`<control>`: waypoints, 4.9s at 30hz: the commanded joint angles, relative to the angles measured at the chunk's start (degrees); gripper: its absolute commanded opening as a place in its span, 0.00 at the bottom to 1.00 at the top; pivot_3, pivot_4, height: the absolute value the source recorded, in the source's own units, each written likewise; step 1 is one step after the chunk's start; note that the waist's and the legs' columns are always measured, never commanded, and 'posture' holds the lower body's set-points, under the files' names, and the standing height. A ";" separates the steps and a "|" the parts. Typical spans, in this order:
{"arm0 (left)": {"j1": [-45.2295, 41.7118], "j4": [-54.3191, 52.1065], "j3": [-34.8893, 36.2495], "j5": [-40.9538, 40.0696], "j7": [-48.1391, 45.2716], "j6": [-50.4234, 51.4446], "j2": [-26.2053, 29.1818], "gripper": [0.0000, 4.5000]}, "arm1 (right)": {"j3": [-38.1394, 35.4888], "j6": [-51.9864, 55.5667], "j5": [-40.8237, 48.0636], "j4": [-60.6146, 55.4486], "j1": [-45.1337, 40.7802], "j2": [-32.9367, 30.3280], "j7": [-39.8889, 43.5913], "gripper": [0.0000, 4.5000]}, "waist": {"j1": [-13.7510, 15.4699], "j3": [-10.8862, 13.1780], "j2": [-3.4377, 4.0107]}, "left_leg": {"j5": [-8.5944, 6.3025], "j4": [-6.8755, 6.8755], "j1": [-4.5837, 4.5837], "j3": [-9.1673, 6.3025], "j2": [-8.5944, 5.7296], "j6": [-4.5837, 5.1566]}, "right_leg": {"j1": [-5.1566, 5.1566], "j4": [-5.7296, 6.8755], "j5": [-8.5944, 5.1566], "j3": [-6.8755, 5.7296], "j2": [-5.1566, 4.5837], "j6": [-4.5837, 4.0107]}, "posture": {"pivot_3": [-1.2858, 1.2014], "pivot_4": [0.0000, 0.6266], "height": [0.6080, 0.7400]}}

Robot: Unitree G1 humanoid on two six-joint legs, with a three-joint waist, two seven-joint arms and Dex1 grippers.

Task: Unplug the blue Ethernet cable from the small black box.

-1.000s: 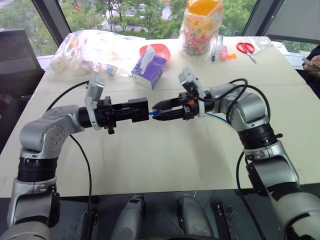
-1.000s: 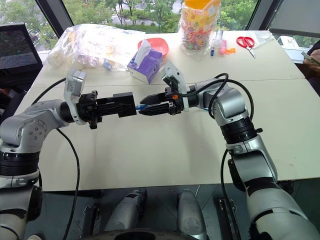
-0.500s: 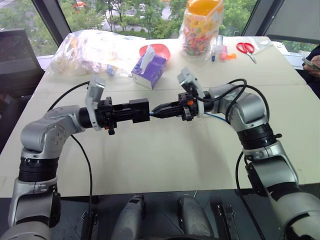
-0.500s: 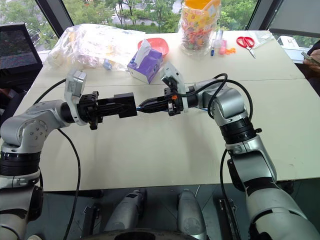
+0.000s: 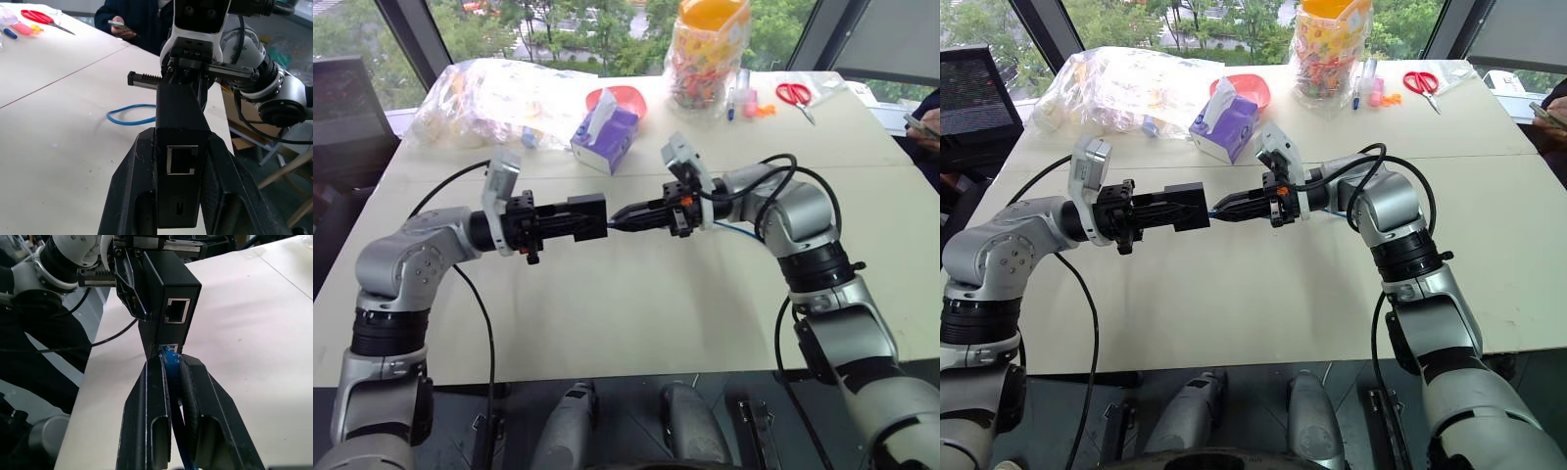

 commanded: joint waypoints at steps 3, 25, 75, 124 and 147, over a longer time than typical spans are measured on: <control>-1.85 -1.96 3.32 -4.23 1.65 1.45 -1.06 0.11 | 1.89 -3.95 -1.67 -3.30 1.03 0.41 0.97 0.01 | 0.00 0.00 0.00 | 0.00 0.00 0.00 0.00 0.00 0.00 | 0.00 0.01 0.01 0.00 0.00 0.01 | 0.52 0.24 0.91; -1.00 -4.84 3.05 -3.27 0.35 1.22 0.03 0.11 | 0.63 -2.54 -0.98 -1.10 2.84 -3.03 3.62 0.10 | 0.03 0.00 0.00 | 0.00 0.06 0.01 0.00 0.00 -0.01 | 0.02 0.03 0.09 0.02 0.02 0.15 | 0.52 0.24 0.91; 0.33 -7.24 1.70 -4.06 1.94 1.19 0.96 0.11 | -2.76 13.07 8.94 -5.62 1.46 -1.46 0.07 0.31 | -0.01 -0.01 -0.01 | 0.00 0.10 0.02 0.02 0.01 0.00 | 0.03 0.03 0.11 0.04 0.03 0.12 | 0.52 0.24 0.91; 5.88 -1.51 -4.07 12.19 0.01 -16.01 2.23 0.11 | -10.21 -18.87 -9.07 39.45 -5.50 -2.23 -23.64 0.00 | -0.07 -0.02 0.01 | 0.01 0.12 0.06 0.19 0.03 0.00 | 0.02 0.03 0.15 0.11 0.03 0.05 | 0.52 0.24 0.91; -4.41 36.55 -10.83 36.44 14.79 -54.08 -21.94 0.11 | -23.28 -37.81 -15.99 54.97 -11.54 1.26 -61.80 0.99 | -0.21 -0.02 0.02 | 0.04 0.13 0.10 0.26 0.00 0.01 | 0.05 0.05 0.30 0.23 0.04 0.24 | 0.52 0.24 0.91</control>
